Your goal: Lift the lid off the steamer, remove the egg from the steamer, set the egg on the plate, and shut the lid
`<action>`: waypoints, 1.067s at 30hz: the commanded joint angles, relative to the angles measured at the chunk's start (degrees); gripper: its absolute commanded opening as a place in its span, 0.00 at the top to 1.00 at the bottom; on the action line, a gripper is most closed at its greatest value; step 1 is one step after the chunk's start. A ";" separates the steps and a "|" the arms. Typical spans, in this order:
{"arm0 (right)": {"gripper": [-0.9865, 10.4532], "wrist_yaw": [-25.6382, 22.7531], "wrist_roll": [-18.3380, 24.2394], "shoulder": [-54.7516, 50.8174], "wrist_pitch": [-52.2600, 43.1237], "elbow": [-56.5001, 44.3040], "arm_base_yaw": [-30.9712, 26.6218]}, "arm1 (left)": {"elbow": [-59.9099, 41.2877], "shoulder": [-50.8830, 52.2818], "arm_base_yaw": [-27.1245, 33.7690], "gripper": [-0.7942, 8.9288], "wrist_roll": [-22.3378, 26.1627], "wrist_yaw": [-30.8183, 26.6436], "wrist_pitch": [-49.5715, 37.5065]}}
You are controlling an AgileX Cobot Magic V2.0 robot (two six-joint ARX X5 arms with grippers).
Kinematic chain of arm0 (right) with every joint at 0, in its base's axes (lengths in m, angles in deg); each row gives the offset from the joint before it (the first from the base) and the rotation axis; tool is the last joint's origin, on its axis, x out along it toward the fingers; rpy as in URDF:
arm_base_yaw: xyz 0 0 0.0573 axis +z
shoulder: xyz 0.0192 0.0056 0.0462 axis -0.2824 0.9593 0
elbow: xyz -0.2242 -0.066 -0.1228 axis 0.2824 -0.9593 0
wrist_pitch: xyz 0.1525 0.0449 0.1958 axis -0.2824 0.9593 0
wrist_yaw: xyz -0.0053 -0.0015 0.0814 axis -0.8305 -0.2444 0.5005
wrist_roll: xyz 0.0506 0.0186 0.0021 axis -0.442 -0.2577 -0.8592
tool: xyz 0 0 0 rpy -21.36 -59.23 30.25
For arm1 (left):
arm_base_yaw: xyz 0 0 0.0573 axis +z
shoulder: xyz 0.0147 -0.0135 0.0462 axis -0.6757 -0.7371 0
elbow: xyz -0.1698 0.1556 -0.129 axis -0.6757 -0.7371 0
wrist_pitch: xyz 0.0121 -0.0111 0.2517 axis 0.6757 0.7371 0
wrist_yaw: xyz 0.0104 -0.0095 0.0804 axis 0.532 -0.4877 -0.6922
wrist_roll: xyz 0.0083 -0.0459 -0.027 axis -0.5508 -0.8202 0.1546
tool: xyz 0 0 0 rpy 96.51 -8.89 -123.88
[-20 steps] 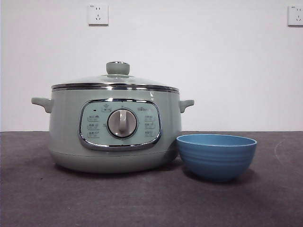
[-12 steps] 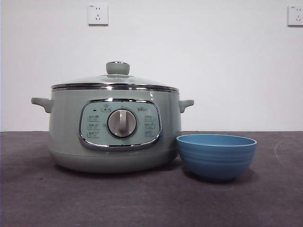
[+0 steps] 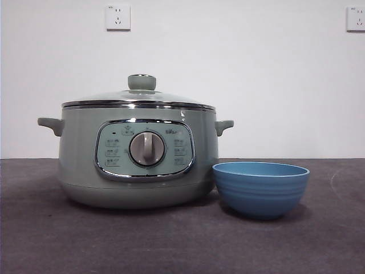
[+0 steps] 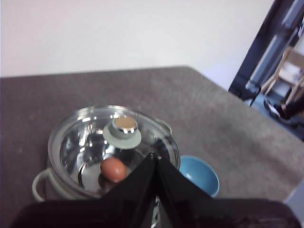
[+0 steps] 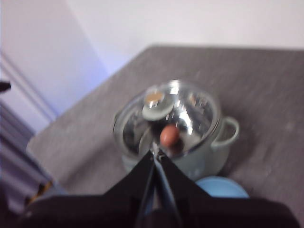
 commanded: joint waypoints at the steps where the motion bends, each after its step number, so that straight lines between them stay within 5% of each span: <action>1: 0.92 0.48 8.22 3.02 6.49 3.06 0.92 | 1.84 -1.14 0.00 0.93 4.28 1.27 2.89; 9: 0.88 0.15 12.50 6.67 11.56 4.33 3.91 | 3.06 -3.15 0.00 0.88 4.87 2.49 5.31; 14: 0.45 -0.13 11.89 6.69 11.19 4.33 3.89 | 3.06 -3.80 0.00 0.41 4.57 2.51 5.05; 22: 0.39 -0.17 11.58 6.69 11.19 4.33 3.89 | 3.08 -6.67 -0.72 0.40 4.52 2.78 -0.11; 32: 0.39 -0.20 11.56 6.69 11.19 4.33 3.89 | 3.15 -18.60 -9.75 0.40 4.52 -1.38 -12.15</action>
